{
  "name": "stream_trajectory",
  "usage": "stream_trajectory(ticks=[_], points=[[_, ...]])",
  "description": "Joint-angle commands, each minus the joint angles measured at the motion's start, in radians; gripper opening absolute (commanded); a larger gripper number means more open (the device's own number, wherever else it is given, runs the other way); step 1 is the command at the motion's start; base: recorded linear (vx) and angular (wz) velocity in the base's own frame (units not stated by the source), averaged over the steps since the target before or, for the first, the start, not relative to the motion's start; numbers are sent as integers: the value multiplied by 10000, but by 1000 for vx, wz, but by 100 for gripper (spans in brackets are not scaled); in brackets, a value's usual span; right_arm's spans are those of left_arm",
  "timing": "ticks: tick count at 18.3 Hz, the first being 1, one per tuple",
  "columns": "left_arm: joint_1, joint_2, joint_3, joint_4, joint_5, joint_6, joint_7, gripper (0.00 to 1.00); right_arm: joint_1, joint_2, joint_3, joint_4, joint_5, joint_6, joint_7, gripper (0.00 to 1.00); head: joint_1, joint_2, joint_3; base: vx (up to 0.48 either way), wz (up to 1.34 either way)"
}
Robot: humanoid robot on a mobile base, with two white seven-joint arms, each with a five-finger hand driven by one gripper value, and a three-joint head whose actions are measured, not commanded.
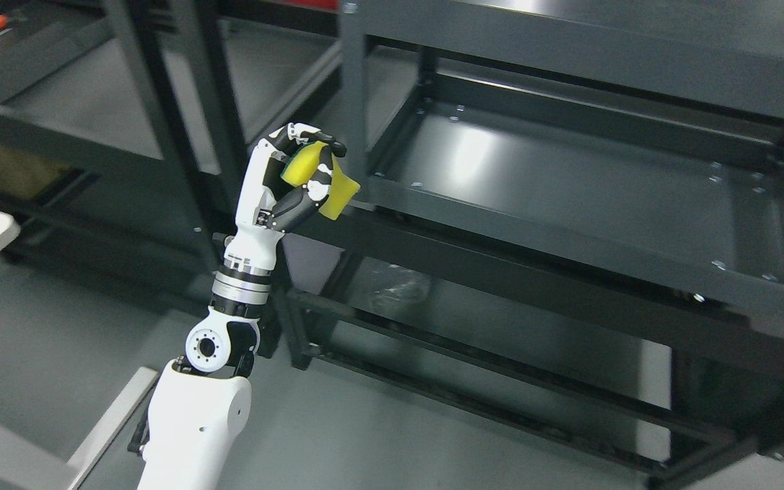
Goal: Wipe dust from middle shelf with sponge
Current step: 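Carry the sponge to the middle shelf and extend the left hand inside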
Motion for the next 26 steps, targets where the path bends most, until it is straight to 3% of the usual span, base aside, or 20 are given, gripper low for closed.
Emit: stream_trajectory(ticks=[1, 10, 14, 17, 20, 26], points=[[-791, 175, -2291, -277, -1590, 19, -10, 1, -7, -175, -1, -175, 0, 6, 8, 100, 0, 0, 0, -148, -1111], [-3383, 175, -5160, -1319, -4028, -12, -945, 1, -7, -175, -1, -175, 0, 6, 8, 100, 0, -3, 0, -28, -656], [-4655, 175, -5807, -1979, -5532, -12, -961, 1, -7, -175, -1, -175, 0, 6, 8, 100, 0, -4, 0, 45, -40], [-5974, 175, -5686, -2118, -6591, -118, -961, 1, -7, -175, -1, -175, 0, 6, 8, 100, 0, -4, 0, 40, -43], [-6988, 175, -4540, -1996, -8413, -288, -1570, 1, -7, -175, -1, -175, 0, 6, 8, 100, 0, -3, 0, 42, -53], [-6517, 175, -2420, -1122, -11271, -2251, -1759, 2, -7, -175, -1, -175, 0, 6, 8, 100, 0, -4, 0, 59, -51]])
